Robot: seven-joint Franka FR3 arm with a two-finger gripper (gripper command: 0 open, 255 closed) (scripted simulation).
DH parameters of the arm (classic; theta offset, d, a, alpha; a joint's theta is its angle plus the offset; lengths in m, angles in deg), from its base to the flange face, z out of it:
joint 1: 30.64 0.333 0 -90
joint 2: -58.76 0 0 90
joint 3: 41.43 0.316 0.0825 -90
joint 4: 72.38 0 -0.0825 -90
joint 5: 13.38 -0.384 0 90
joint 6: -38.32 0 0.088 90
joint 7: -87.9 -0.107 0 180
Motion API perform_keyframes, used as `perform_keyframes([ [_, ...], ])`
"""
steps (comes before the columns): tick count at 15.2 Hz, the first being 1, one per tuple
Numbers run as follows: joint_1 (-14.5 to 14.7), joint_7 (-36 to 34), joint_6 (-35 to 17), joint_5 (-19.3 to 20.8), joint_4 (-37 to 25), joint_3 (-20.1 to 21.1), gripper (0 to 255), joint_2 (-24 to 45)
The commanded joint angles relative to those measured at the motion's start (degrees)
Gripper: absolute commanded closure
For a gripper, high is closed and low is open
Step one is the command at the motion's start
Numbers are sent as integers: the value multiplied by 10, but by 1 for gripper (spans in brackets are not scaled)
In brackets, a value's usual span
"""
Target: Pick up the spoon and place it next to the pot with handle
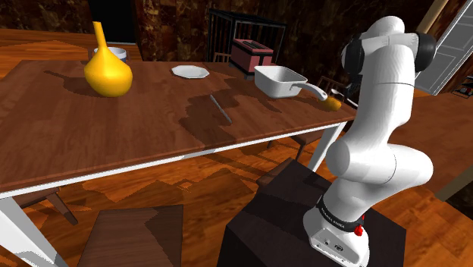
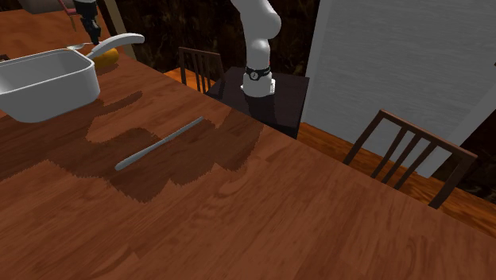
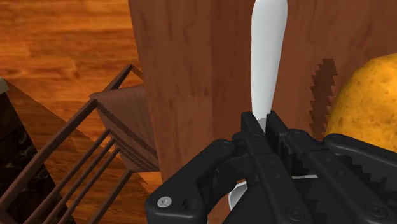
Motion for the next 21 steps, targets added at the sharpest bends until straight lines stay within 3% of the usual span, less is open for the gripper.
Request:
perform_keyframes([
  [1,0,3,-13,-3,10,2,255,4],
  [9,-3,16,-58,-20,35,14,255,26],
  [16,-3,16,-58,-20,35,14,255,26],
  [17,-3,16,-58,-20,35,14,0,26],
  [21,-3,16,-58,-20,35,14,0,26],
])
